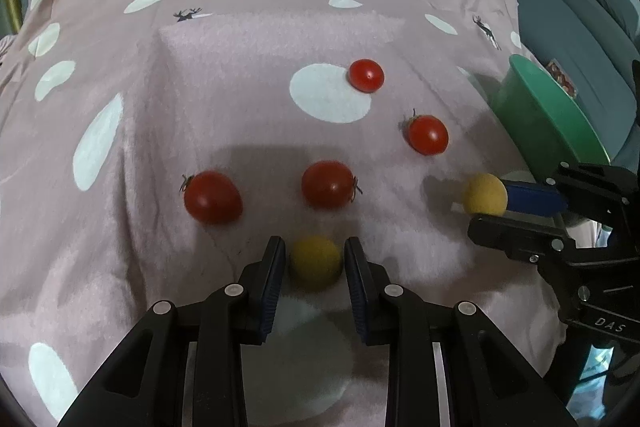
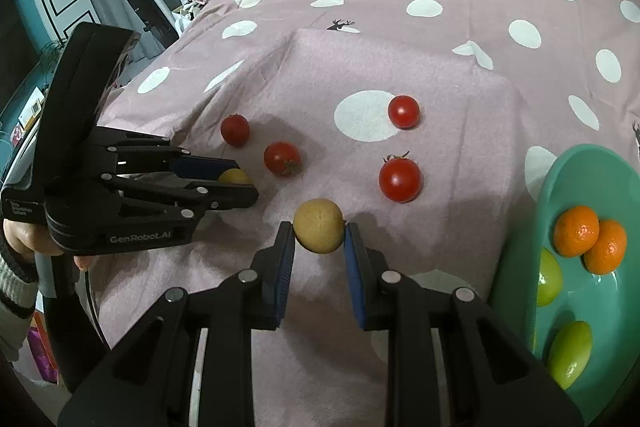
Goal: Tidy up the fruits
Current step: 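Carry both small yellow fruits over the green bowl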
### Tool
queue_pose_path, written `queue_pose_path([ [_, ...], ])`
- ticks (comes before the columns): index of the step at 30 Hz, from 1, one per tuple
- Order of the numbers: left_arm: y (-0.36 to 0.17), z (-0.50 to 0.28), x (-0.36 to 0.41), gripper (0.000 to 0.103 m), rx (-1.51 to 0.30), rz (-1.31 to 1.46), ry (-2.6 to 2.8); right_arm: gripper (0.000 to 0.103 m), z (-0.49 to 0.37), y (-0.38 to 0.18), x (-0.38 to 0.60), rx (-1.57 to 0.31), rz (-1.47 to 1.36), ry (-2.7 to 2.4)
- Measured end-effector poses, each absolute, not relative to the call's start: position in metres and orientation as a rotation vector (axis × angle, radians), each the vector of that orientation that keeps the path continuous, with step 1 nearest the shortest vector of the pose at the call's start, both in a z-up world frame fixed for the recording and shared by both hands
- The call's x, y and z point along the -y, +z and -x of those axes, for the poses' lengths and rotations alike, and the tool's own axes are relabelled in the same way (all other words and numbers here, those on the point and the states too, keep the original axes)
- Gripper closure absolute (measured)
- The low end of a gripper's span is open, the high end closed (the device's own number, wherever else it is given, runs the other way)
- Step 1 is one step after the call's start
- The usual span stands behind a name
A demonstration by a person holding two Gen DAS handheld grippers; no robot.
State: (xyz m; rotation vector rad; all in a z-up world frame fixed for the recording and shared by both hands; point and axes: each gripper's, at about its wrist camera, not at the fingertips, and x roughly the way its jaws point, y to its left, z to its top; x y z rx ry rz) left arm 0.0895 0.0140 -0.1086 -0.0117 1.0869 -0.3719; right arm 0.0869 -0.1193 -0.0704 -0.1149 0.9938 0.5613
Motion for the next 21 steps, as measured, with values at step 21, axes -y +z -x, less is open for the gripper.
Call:
queue_pose_path([
  [21,-0.082,-0.067,-0.017,0.076,-1.050,0.038,-0.304,0.077,-0.077,-0.060,0.122,-0.966,0.095,0.565],
])
